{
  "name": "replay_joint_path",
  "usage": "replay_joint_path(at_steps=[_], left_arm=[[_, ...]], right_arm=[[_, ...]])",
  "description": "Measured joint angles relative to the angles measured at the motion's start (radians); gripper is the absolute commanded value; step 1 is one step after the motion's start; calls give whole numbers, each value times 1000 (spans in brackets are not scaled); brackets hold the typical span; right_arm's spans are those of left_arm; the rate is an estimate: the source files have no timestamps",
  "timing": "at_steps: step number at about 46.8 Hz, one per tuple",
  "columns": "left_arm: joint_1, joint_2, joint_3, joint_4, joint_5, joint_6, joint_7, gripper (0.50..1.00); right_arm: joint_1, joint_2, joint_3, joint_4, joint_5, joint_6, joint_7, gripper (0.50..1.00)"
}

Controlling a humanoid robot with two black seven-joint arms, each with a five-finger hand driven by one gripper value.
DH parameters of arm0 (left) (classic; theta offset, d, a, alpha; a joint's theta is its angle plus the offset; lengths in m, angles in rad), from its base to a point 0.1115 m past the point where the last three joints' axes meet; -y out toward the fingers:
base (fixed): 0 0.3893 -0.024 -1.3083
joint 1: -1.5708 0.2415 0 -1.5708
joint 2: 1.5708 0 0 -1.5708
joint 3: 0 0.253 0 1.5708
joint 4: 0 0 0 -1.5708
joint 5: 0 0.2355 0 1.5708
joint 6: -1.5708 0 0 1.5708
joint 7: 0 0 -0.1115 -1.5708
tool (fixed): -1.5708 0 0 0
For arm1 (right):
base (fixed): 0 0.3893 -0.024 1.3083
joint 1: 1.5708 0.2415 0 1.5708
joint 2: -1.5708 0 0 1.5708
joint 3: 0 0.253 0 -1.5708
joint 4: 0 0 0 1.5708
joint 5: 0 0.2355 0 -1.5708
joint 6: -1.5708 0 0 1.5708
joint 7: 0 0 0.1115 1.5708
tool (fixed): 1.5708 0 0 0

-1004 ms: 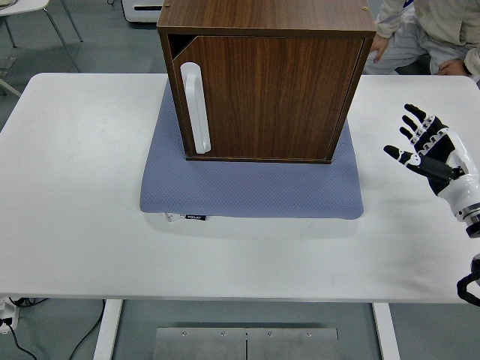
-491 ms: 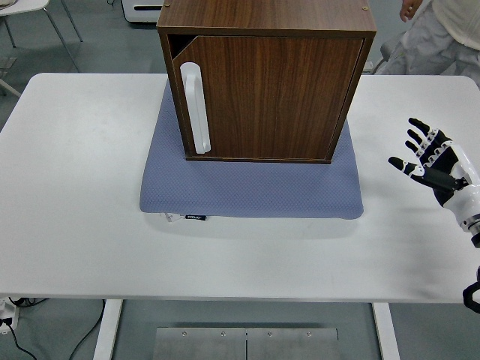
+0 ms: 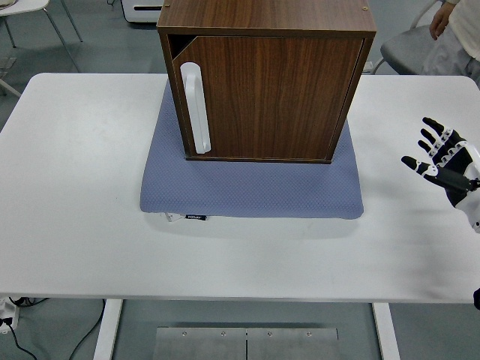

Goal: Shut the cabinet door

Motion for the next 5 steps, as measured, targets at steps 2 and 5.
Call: replay_joint_path(at_steps=[2,5], left_arm=[[0,0,0,0,0,0,0,1000],[0,0,0,0,0,0,0,1000]], right_arm=[[-4,0,0,0,0,0,0,1000],[-8,0,1,0,0,0,1,1000]])
